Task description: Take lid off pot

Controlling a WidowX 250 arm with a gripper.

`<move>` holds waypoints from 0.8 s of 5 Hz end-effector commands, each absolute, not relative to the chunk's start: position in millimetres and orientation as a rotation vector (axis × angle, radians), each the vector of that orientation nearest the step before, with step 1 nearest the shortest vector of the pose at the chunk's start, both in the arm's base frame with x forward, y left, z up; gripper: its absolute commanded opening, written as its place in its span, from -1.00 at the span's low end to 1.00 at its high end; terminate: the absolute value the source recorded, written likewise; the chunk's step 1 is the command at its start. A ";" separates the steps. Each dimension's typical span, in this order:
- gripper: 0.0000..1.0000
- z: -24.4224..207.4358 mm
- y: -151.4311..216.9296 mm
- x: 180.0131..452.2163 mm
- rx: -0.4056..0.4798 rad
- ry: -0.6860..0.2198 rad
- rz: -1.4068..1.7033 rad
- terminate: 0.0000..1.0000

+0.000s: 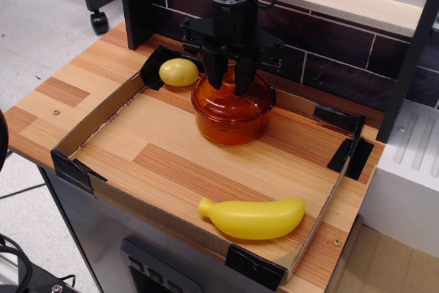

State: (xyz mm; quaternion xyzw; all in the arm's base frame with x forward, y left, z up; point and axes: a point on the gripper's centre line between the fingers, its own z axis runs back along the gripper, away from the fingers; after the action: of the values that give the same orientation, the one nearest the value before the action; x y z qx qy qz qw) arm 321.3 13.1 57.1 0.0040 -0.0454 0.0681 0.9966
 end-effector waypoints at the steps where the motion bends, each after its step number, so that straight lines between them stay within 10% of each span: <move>1: -1.00 132.3 21.0 325.5 -0.117 -0.178 0.121 -1.00; 4: -1.00 131.9 66.6 277.1 -0.129 -0.136 0.016 -1.00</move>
State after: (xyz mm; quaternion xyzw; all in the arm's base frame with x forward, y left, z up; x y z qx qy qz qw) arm 270.5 60.9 112.9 -0.0733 -0.0388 0.0104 0.9965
